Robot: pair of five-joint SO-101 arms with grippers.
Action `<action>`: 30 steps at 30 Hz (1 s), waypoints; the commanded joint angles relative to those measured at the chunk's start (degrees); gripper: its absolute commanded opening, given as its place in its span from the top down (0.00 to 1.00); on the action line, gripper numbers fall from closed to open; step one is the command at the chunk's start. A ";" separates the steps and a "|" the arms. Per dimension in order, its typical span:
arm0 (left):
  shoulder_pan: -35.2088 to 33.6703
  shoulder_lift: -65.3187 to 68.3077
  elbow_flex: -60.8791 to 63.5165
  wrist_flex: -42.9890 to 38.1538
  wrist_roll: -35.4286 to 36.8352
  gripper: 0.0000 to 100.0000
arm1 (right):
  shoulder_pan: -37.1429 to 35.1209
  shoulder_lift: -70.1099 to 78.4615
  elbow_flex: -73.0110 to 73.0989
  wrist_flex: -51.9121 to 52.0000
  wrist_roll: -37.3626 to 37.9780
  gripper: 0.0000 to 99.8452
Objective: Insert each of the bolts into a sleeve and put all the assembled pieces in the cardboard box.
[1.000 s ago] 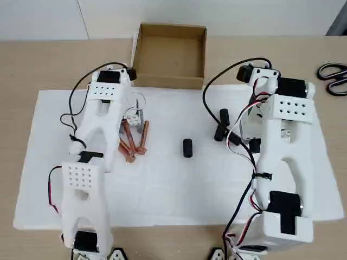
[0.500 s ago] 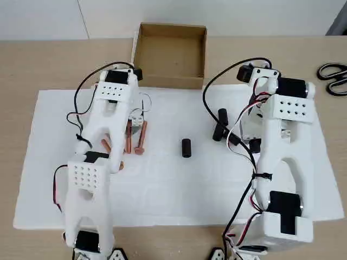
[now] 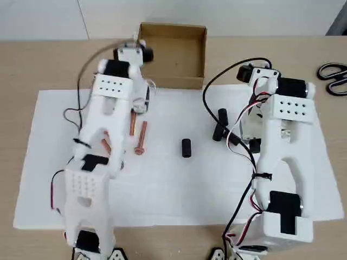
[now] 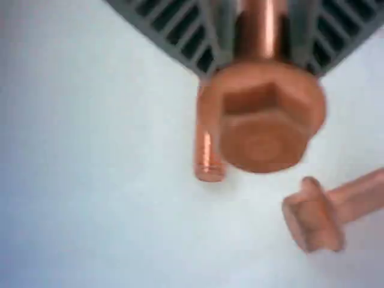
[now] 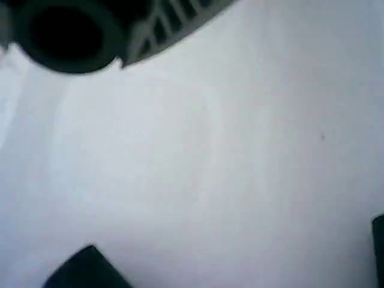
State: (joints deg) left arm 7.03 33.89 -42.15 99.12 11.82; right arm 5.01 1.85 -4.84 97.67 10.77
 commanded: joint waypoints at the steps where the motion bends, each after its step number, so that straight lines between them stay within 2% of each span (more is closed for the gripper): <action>1: 0.26 -11.87 -2.59 1.41 -0.53 0.98 | -0.04 -4.88 -2.02 1.19 0.62 0.99; 7: 0.35 -23.74 -2.59 1.41 -0.53 0.99 | -1.19 -20.26 -2.02 1.10 0.62 0.99; 14: 1.85 -36.92 -1.36 1.41 -0.53 1.00 | -8.13 -43.12 -1.93 1.01 0.62 0.99; 21: 12.75 -51.43 13.14 0.79 -0.44 1.00 | -11.74 -62.02 10.02 0.57 0.62 0.99; 25: 13.89 -59.69 21.85 -5.19 -0.35 1.00 | -11.38 -70.46 22.68 -2.59 0.62 0.99; 30: 13.89 -69.36 38.29 -18.37 -0.35 1.00 | -11.74 -81.27 39.38 -13.93 0.18 0.99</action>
State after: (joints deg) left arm 20.57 -29.76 -11.91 88.84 11.82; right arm -6.24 -74.46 26.46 90.37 10.86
